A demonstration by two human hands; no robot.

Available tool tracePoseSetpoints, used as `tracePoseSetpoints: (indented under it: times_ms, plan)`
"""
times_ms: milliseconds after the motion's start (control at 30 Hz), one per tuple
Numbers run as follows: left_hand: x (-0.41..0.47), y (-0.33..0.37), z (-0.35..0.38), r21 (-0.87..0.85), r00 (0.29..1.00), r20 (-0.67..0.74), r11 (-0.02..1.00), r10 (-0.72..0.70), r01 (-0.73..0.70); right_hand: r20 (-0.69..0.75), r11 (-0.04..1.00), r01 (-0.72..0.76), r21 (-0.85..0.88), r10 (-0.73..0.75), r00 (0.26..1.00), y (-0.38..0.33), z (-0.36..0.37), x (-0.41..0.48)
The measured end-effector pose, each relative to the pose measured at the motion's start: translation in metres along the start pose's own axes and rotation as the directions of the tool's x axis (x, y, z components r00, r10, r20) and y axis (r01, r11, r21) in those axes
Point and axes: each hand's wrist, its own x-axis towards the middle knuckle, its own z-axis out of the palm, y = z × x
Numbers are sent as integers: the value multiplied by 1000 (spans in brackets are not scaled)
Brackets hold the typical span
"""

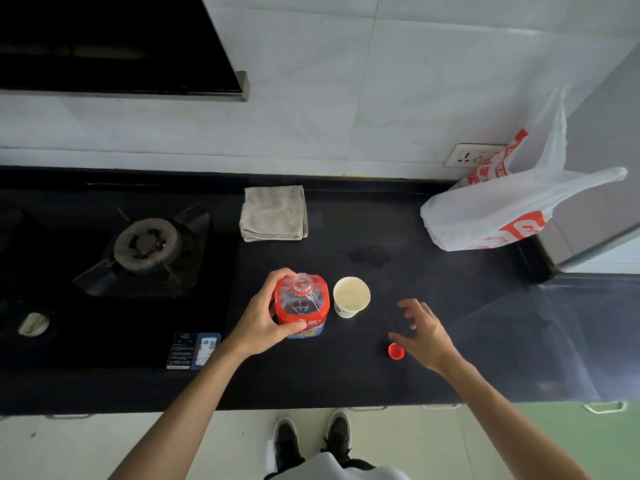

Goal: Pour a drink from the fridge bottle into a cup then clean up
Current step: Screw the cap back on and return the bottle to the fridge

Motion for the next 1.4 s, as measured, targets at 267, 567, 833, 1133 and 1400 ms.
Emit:
tracePoseSetpoints:
  times_ms: [267,567,833,1133,1400]
  plan:
    - [0,1,1,-47,1000,1,999,-3,3,83,978,-95,-188,112,990,-1,23,-25]
    - [-2,1,0,-78,1000,5,997,-30,31,45,977,-78,-199,89,995,-2,36,-22]
    - [-1,2,0,-111,998,9,992,-55,55,-256,939,190,286,-116,960,-63,-40,-6]
    - [-1,5,1,-148,997,16,986,-73,74,-170,699,605,382,-590,790,-179,-58,-6]
    - [-3,8,2,-158,997,-1,985,-73,72,-59,681,714,165,-716,696,-195,-37,11]
